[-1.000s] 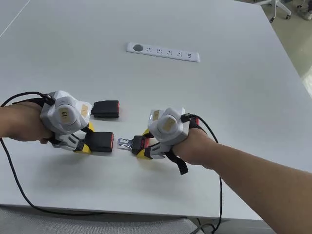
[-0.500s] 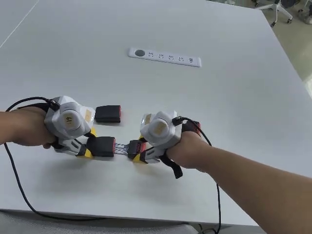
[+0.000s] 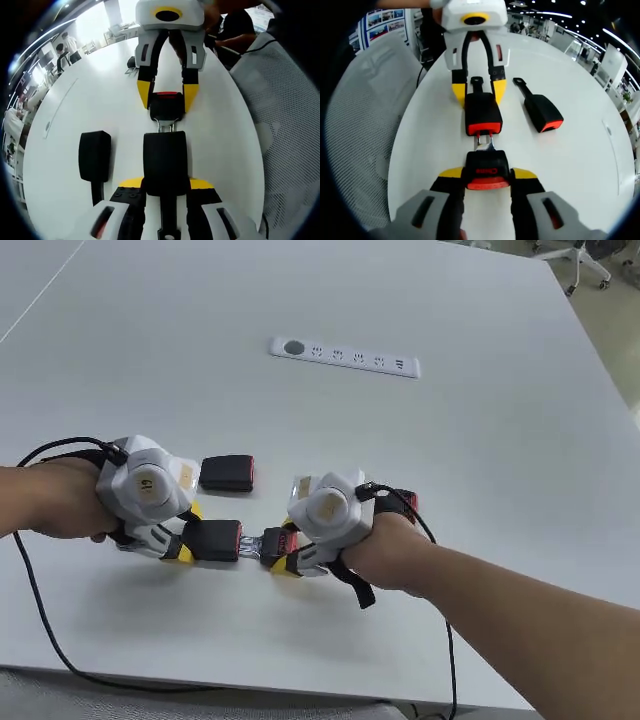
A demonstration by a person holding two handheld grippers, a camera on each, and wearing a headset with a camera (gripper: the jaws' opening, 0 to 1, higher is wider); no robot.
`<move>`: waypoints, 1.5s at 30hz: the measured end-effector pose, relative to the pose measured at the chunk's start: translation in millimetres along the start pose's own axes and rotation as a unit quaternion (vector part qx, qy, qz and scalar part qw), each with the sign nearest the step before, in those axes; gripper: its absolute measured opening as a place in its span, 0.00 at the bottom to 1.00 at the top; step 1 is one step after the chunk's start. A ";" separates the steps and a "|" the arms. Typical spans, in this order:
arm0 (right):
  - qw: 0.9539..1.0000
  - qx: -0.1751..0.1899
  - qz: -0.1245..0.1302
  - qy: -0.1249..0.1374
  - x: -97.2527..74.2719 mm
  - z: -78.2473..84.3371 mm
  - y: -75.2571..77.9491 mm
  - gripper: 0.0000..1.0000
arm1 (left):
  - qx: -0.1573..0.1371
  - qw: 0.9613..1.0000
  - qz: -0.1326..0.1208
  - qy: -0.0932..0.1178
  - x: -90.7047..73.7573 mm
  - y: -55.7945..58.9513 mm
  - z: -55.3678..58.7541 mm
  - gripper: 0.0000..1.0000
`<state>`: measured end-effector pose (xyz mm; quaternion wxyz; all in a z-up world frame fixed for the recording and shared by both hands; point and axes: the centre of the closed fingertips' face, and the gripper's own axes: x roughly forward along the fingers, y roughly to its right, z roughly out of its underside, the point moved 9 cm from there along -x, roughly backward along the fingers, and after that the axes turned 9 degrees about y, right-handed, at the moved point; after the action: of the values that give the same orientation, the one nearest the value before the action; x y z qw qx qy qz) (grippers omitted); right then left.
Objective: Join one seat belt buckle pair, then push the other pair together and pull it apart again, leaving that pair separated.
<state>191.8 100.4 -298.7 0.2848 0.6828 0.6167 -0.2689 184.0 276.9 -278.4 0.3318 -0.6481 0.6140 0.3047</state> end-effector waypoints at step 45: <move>1.000 -0.003 -0.006 0.003 15.9 -18.4 -1.1 0.33 | -0.012 1.000 0.016 0.008 3.0 -5.6 1.1 0.31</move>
<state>192.6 124.8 -297.5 0.2833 0.6790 0.6224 -0.2669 189.7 276.2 -281.2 0.3142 -0.6443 0.6233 0.3125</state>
